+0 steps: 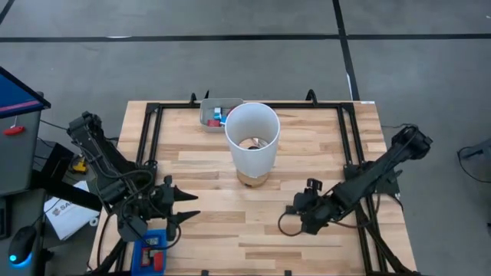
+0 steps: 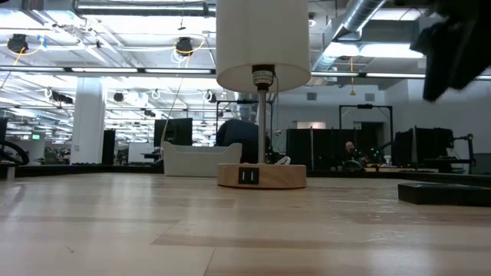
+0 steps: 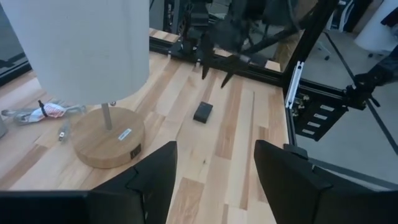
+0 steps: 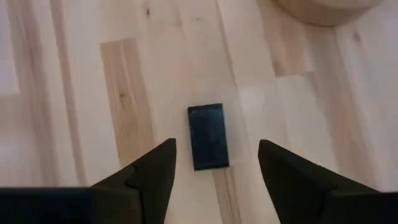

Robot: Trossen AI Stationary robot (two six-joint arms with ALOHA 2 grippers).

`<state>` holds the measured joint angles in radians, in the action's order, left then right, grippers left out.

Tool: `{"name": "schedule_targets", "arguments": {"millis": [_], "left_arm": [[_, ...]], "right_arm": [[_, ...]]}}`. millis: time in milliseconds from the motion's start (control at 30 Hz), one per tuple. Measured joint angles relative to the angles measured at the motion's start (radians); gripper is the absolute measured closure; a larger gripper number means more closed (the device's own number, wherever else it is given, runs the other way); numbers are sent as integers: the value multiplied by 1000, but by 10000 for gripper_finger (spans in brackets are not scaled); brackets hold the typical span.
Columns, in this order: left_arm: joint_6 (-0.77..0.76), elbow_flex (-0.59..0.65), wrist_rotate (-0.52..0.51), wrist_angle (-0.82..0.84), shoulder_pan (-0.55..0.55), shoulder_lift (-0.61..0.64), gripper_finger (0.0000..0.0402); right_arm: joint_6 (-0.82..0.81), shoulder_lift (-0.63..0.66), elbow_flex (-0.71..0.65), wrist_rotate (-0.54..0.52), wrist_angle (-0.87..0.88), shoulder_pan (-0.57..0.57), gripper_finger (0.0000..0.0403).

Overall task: Pick & Place Office items
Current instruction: Put the black digital timer into the blue bin

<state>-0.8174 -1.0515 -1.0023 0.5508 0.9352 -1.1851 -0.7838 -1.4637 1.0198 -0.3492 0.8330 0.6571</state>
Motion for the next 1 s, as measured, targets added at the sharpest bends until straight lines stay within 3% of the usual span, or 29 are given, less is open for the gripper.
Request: {"name": "schedule_targets", "arguments": {"millis": [267, 667, 1000], "left_arm": [[-2, 0, 3, -20, 0, 0, 190], [-2, 0, 30, -44, 0, 0, 190], [-2, 0, 40, -61, 0, 0, 190]], "right_arm": [[35, -100, -77, 8, -75, 0, 154], [74, -270, -90, 107, -174, -1, 153], [19, -268, -92, 122, -182, -13, 153]]}}
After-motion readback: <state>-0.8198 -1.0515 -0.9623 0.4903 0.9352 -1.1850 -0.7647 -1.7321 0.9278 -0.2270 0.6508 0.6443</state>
